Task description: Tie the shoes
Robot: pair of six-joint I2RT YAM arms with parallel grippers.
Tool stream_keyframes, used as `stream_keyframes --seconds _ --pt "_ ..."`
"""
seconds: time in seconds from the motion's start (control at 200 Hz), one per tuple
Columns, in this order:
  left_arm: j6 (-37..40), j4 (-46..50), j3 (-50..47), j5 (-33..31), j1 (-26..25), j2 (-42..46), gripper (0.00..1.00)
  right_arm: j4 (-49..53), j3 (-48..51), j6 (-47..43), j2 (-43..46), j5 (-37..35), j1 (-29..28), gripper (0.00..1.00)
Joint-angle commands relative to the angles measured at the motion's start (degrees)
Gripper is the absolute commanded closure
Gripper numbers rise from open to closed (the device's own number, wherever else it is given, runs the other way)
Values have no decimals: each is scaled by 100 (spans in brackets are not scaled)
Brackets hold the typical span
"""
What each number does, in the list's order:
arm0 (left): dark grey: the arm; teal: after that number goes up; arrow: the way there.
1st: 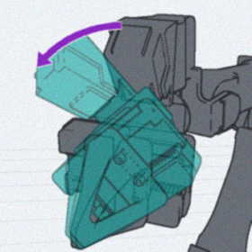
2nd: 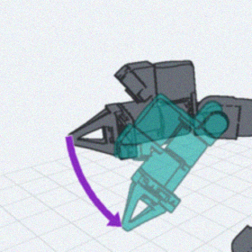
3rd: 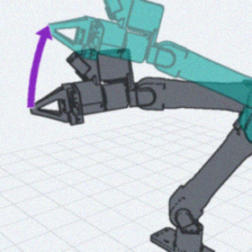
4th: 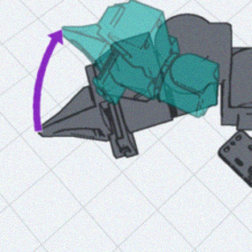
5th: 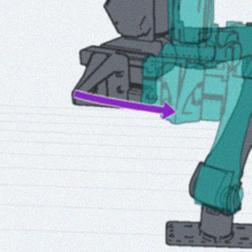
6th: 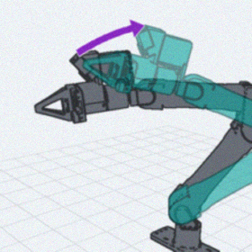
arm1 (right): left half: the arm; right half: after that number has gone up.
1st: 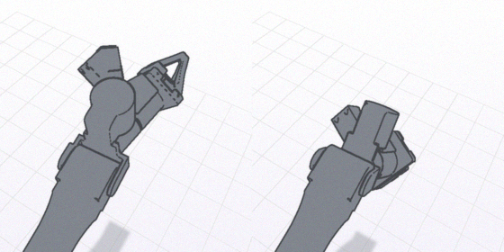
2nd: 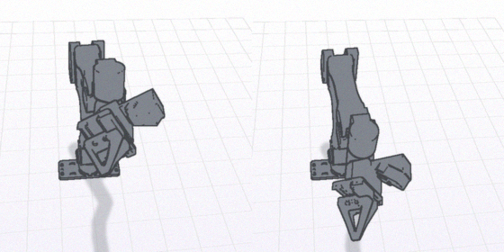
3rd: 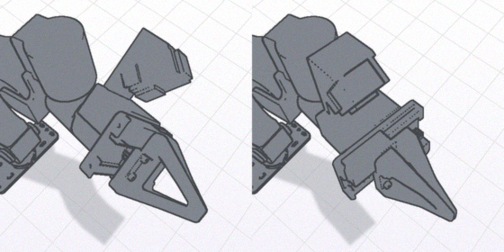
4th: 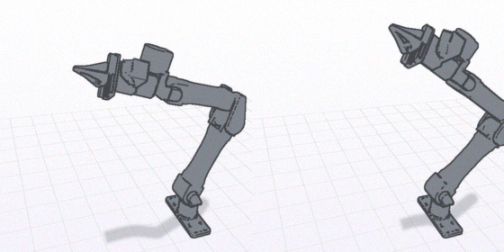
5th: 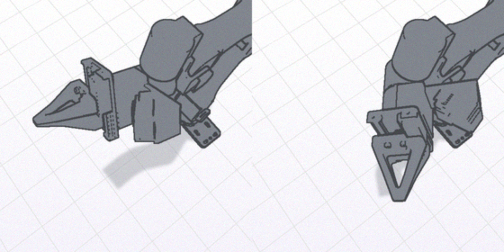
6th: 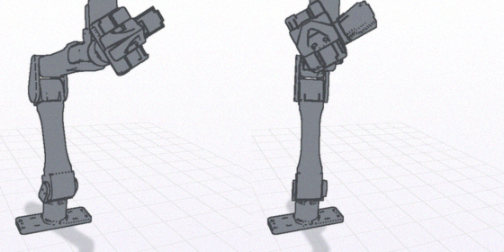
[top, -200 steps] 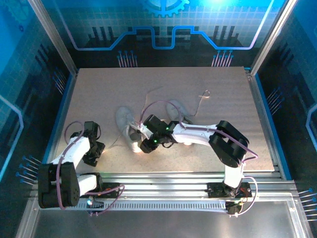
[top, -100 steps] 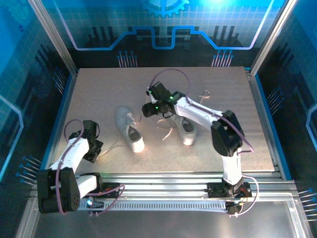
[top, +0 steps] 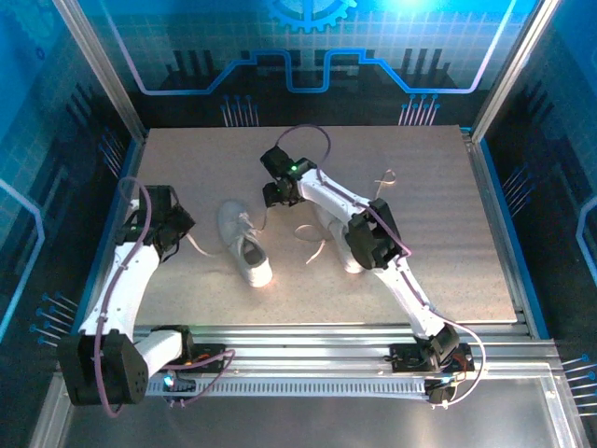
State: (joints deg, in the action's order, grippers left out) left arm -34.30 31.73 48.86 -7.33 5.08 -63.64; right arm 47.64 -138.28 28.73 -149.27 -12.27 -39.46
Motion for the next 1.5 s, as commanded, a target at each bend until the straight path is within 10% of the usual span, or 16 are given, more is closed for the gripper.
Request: stream_keyframes --seconds 0.0,0.23,0.41,0.835,1.291,1.496 --pt "587 -434 157 456 -118 -178 100 474 -771 17 -510 -231 -24 34" --pt "905 -747 167 631 -201 -342 100 259 -1086 -69 -898 -144 -81 52" --pt "1593 -750 139 852 -196 -159 100 -63 -619 -856 -554 212 -146 100" --pt "3683 -969 -447 2052 -184 1371 100 -2200 1501 -2846 1845 2404 -361 100" --pt "3284 -1275 -914 1574 -174 2476 100 -1303 861 -3140 958 3977 -722 100" --pt "3160 -1456 -906 1862 -174 2328 100 -1361 748 -2965 1049 4005 -625 58"
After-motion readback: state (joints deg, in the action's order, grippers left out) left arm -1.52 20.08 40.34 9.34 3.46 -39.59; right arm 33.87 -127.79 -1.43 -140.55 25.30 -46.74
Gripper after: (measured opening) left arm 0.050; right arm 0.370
